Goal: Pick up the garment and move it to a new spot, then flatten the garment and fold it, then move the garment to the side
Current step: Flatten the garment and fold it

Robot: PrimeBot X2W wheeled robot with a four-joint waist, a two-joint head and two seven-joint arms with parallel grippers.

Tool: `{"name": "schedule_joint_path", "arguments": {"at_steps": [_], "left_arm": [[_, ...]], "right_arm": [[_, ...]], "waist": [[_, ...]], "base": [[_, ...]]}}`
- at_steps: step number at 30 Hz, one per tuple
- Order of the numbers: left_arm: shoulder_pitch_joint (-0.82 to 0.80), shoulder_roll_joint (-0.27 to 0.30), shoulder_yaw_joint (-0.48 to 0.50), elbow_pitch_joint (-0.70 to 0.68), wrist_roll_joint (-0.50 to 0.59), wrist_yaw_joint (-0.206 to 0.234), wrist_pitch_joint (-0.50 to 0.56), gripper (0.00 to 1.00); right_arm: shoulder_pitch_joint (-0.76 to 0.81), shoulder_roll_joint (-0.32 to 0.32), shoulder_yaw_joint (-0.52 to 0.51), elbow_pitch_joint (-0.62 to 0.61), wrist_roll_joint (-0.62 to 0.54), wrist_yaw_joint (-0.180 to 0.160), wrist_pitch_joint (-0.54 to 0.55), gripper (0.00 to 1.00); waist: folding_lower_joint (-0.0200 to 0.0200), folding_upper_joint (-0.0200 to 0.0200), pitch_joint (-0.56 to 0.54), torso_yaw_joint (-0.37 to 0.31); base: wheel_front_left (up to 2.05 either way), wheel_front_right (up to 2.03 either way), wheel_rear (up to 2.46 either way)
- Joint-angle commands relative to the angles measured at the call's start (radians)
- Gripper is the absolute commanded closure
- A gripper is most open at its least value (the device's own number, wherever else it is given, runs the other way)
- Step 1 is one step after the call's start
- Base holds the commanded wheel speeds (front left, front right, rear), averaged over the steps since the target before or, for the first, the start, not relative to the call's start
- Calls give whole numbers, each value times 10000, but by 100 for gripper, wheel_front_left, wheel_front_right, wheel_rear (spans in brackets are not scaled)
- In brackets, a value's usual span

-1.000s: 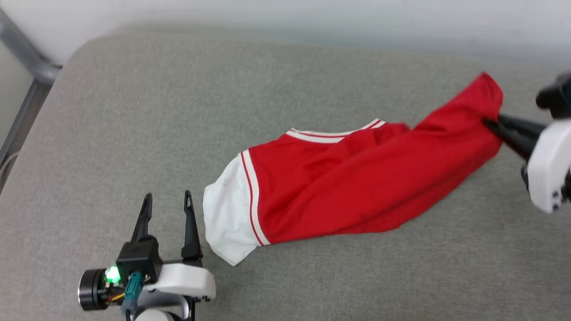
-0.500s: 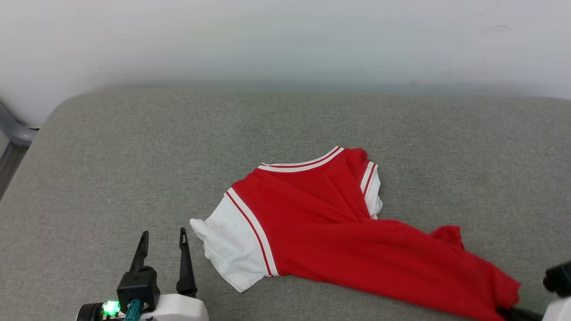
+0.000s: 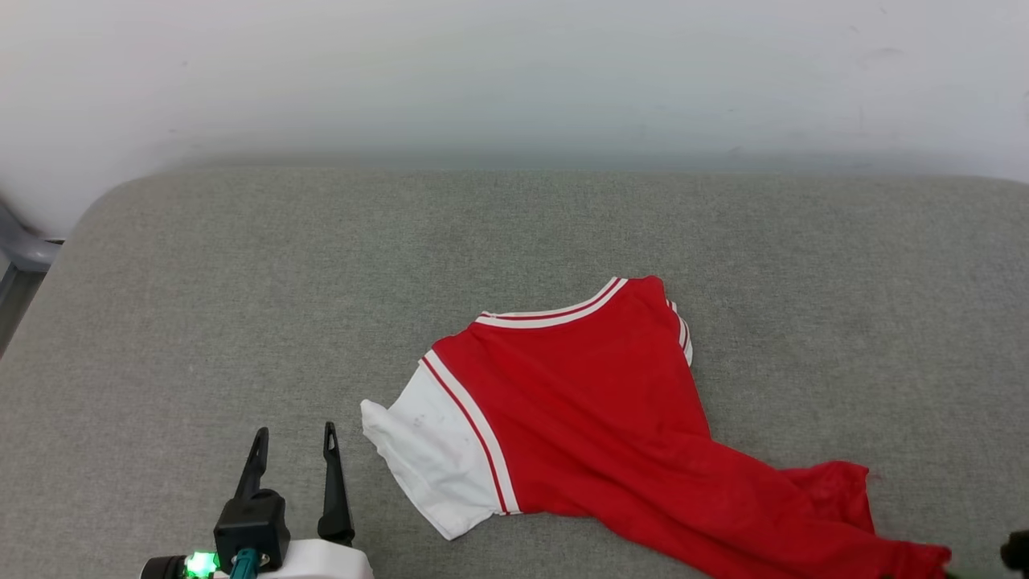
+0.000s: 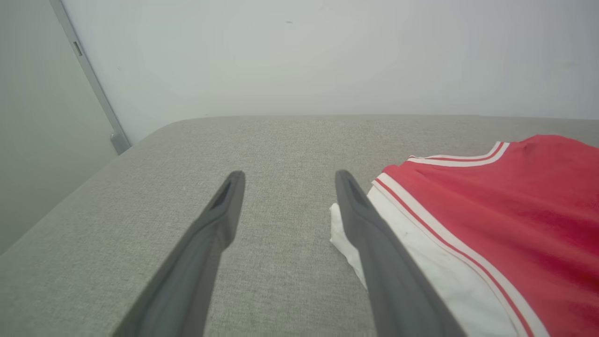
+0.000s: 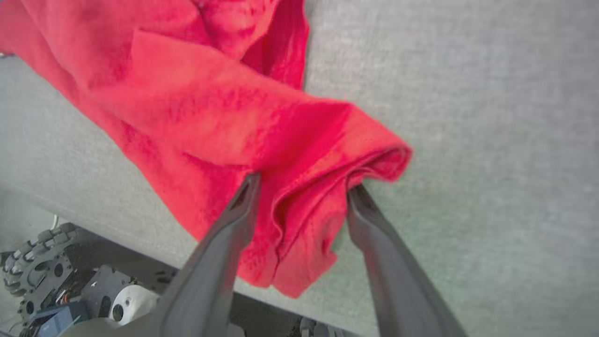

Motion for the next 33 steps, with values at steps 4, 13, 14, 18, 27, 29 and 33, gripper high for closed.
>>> {"name": "schedule_joint_path", "arguments": {"at_steps": [4, 13, 14, 18, 27, 29, 33], "left_arm": [[40, -7, -41, -2, 138, -17, -25, 0], [-231, -8, -250, -97, 241, -79, -25, 0], [-276, -8, -291, -107, 258, -94, -25, 0], [-548, -9, -483, -142, 273, -121, -25, 0], [-1316, -11, -921, -256, 137, -108, -25, 0], [-1466, -10, -1016, -274, 71, -58, -25, 0], [-1756, -14, -1241, -360, -73, 38, -25, 0]], "right_arm": [[-302, 90, -1328, -1083, -601, -7, -383, 0], [-1718, 657, -3289, -2994, -2085, -7, -132, 0], [-2000, 768, -3352, -3140, -2307, -7, 18, 0], [-3366, 969, -3077, -3422, -2761, -7, 960, 0], [-6620, 593, -587, -2421, -2286, -7, 4145, 0], [-7241, 549, 14, -2000, -2038, -7, 4961, 0], [-8414, 524, 985, -1032, -1749, -7, 6166, 0]], "waist": [[1, -1, -38, 19], [1, -1, 235, 269], [1, -1, 306, 320], [1, -1, 668, 547], [1, -1, 1711, 1176], [1, -1, 1925, 1303], [1, -1, 2360, 1560]], "base": [[0, 0, 0], [0, 0, 0], [0, 0, 0], [0, 0, 0], [0, 0, 0], [0, 0, 0], [0, 0, 0]]}}
